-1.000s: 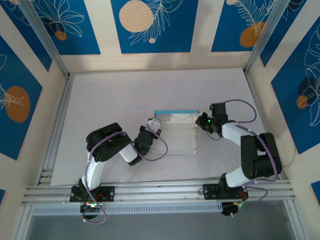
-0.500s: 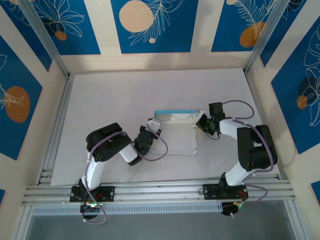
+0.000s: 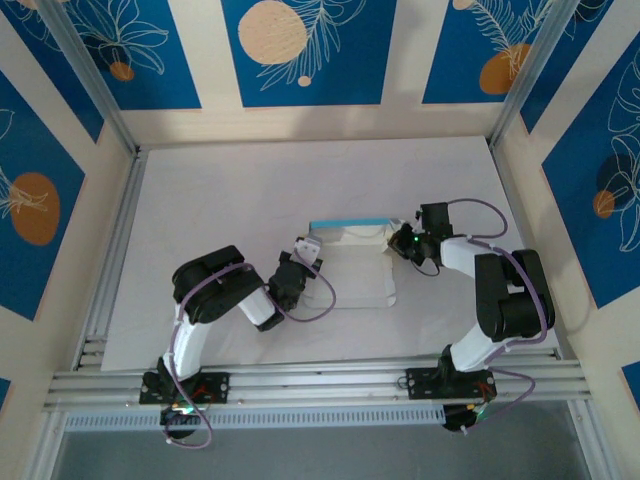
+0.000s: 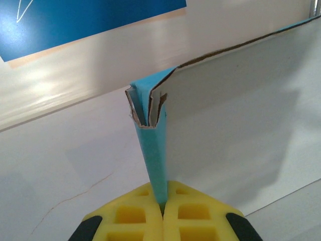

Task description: Fold the paper box

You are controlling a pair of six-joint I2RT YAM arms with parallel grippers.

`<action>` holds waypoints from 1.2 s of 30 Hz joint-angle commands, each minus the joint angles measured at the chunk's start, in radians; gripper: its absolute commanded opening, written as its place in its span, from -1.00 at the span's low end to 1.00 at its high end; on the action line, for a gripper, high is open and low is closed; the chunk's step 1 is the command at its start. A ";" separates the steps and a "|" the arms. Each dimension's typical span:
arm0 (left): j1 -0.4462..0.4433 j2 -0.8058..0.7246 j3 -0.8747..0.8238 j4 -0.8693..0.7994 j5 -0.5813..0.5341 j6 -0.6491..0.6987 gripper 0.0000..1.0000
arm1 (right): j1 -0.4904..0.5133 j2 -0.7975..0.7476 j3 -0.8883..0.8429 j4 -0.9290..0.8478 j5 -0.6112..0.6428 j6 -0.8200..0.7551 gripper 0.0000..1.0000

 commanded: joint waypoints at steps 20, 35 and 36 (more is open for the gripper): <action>-0.025 0.031 -0.013 -0.071 0.027 0.043 -1.00 | 0.079 0.155 0.021 0.029 -0.047 0.074 -0.91; -0.022 0.014 -0.006 -0.081 -0.045 0.039 -1.00 | 0.097 -0.181 -0.006 -0.180 0.001 -0.144 -0.69; -0.022 0.005 -0.006 -0.082 -0.048 0.041 -1.00 | 0.085 -0.208 -0.014 -0.207 0.001 -0.162 -0.67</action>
